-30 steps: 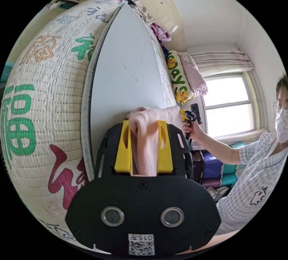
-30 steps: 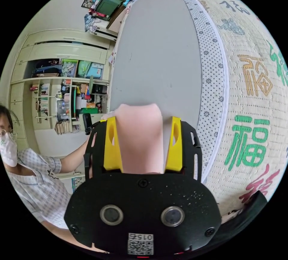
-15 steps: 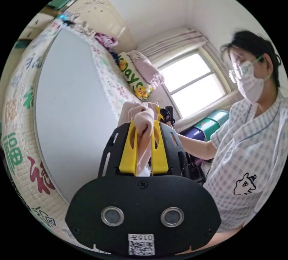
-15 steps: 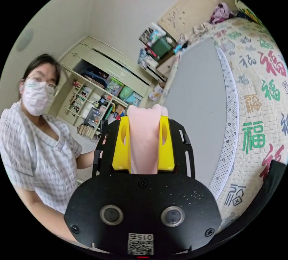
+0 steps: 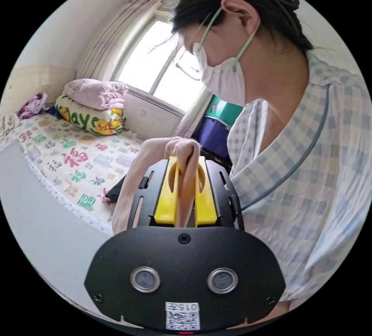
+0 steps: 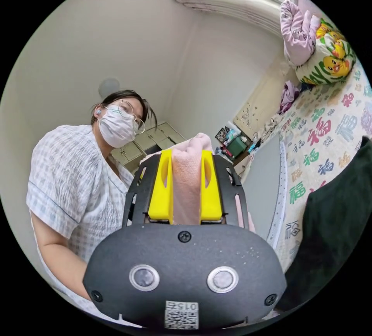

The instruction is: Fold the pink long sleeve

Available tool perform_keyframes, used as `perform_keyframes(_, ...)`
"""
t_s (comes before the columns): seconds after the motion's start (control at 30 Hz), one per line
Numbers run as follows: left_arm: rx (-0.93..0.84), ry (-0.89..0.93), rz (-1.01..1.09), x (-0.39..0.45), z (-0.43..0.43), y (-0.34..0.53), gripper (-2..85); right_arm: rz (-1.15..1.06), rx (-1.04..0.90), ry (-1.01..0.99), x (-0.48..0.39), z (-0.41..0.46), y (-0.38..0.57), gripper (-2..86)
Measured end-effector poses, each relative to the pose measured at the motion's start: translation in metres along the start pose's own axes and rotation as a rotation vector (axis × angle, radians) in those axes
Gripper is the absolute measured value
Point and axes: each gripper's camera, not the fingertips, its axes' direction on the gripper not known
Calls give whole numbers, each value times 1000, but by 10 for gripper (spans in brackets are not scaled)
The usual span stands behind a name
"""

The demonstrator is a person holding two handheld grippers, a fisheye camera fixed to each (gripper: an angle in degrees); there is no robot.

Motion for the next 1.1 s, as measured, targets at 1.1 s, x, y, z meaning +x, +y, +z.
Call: perform_keyframes(1.1, -315, -104, -533, 70, 421, -385, 82, 291, -548, 1395, 203, -279, -281, -2)
